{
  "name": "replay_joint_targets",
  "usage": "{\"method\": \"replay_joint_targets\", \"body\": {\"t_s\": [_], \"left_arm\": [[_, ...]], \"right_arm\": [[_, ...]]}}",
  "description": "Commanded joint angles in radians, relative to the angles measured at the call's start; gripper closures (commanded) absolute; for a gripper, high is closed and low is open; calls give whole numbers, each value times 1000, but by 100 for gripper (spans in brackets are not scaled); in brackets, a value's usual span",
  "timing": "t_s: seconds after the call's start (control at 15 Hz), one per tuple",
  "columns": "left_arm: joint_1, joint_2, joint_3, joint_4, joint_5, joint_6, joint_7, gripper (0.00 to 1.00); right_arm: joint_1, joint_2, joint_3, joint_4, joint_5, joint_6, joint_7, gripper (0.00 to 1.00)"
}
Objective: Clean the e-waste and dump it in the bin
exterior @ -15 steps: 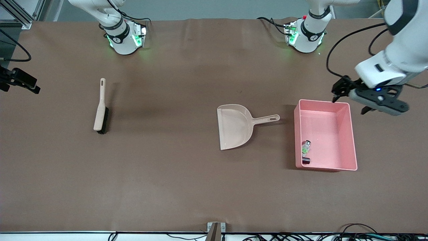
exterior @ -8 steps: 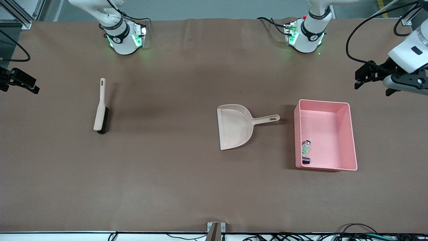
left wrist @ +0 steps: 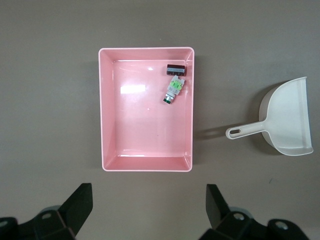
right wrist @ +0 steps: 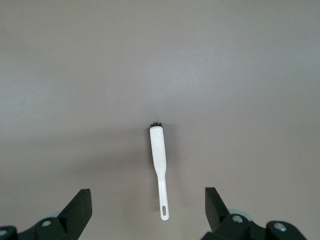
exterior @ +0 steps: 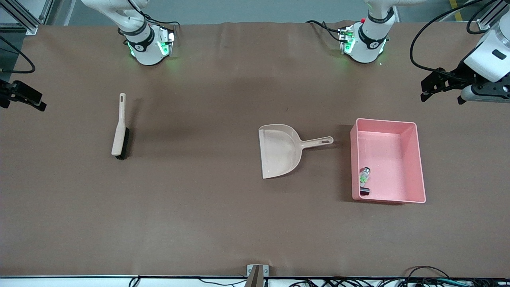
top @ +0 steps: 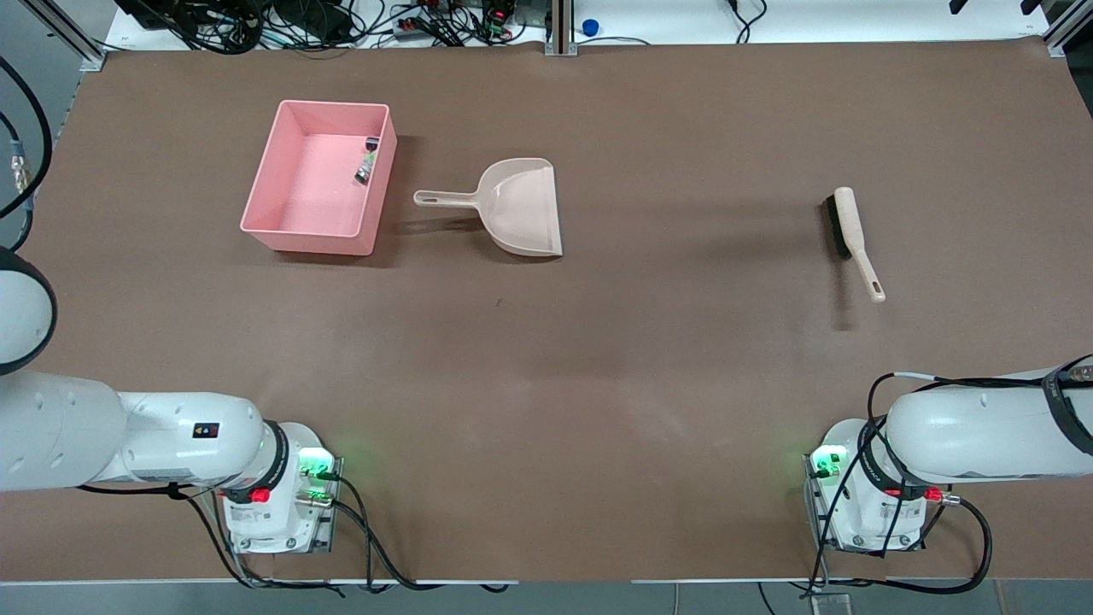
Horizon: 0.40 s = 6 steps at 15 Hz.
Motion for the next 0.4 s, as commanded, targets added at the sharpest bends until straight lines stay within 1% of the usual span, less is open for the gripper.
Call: {"method": "replay_joint_targets", "body": {"t_s": [0.0, 0.07, 0.13, 0.33], "left_arm": [[47, -23, -29, 0, 18, -15, -17, 0], [61, -25, -48, 0, 16, -16, -17, 0], [64, -31, -50, -3, 16, -24, -22, 0], [55, -37, -51, -2, 18, -74, -126, 0]], "right_arm": [[-6, -3, 4, 6, -3, -24, -3, 0], [-6, -3, 4, 6, -3, -24, -3, 0], [-6, -3, 4, 8, -3, -22, -3, 0], [-4, -3, 4, 9, -3, -25, -3, 0]]}}
